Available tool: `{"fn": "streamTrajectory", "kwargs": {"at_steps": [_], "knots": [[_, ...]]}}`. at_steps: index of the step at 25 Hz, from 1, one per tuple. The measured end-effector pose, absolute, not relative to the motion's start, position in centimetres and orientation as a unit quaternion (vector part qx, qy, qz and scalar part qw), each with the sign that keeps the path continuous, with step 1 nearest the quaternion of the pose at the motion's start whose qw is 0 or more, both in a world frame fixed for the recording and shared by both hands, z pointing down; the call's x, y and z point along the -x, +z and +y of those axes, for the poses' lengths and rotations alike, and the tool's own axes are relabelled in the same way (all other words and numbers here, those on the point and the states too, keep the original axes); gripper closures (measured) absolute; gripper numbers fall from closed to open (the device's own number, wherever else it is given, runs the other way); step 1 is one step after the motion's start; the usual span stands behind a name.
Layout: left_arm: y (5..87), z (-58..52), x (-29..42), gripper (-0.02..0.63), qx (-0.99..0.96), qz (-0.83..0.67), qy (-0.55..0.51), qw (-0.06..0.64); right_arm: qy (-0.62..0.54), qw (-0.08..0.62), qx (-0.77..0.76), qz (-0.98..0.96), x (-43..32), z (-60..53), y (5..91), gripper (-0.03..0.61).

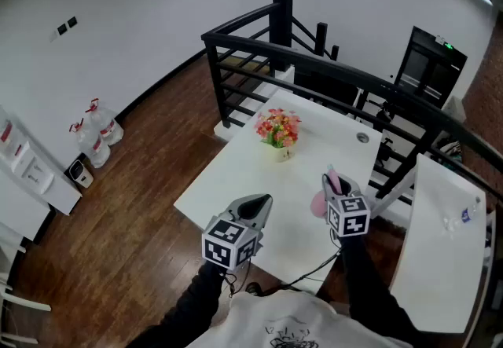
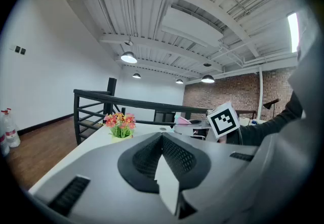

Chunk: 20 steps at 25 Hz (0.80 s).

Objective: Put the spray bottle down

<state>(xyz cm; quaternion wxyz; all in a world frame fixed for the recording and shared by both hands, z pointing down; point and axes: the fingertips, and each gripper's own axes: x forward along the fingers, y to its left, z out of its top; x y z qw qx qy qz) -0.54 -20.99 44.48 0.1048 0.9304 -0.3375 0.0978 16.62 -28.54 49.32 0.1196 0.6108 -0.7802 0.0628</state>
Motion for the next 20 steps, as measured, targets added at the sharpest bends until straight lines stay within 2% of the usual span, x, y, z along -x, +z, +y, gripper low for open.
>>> {"fn": "streamTrajectory", "kwargs": {"at_steps": [9, 20], "knots": [[45.5, -20.8, 0.1, 0.611, -0.930, -0.334, 0.110, 0.110, 0.070, 0.108, -0.623, -0.771, -17.4, -31.3, 52.3, 0.525], [46.0, -20.7, 1.1, 0.611, -0.924, -0.345, 0.119, 0.115, 0.080, 0.111, -0.606, -0.784, -14.5, -33.6, 53.5, 0.525]]}}
